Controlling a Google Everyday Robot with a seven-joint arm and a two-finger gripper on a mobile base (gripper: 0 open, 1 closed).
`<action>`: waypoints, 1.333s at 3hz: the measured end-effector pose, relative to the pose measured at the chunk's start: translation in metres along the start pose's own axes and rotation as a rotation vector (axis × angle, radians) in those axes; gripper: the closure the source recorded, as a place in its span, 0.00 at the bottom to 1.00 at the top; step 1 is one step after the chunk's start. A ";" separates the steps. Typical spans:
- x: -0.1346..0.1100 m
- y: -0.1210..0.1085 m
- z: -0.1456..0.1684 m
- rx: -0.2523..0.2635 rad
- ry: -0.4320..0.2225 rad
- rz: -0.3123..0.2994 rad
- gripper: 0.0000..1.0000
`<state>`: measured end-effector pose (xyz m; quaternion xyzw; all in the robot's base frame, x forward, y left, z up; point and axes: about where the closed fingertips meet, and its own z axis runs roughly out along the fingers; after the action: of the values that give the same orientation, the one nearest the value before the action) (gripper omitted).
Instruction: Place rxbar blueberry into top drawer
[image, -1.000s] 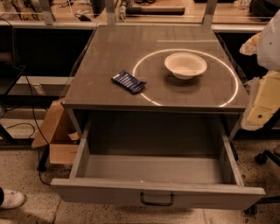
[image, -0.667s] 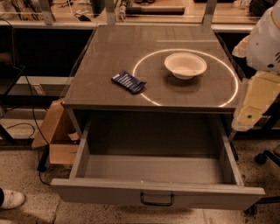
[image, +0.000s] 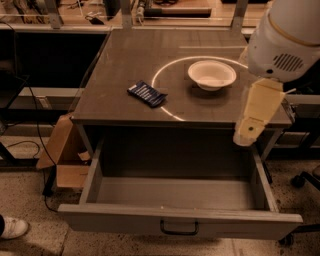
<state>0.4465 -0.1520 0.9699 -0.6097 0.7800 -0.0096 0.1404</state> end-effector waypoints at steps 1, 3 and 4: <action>-0.016 -0.002 0.011 -0.024 0.003 -0.002 0.00; -0.041 -0.031 0.043 -0.041 0.053 0.056 0.00; -0.041 -0.044 0.054 -0.040 0.080 0.108 0.00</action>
Offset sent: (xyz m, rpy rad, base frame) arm 0.0478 0.0475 -0.0332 -0.0466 0.0912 -0.0483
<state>0.5101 -0.1158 0.9348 -0.5688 0.8167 -0.0108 0.0970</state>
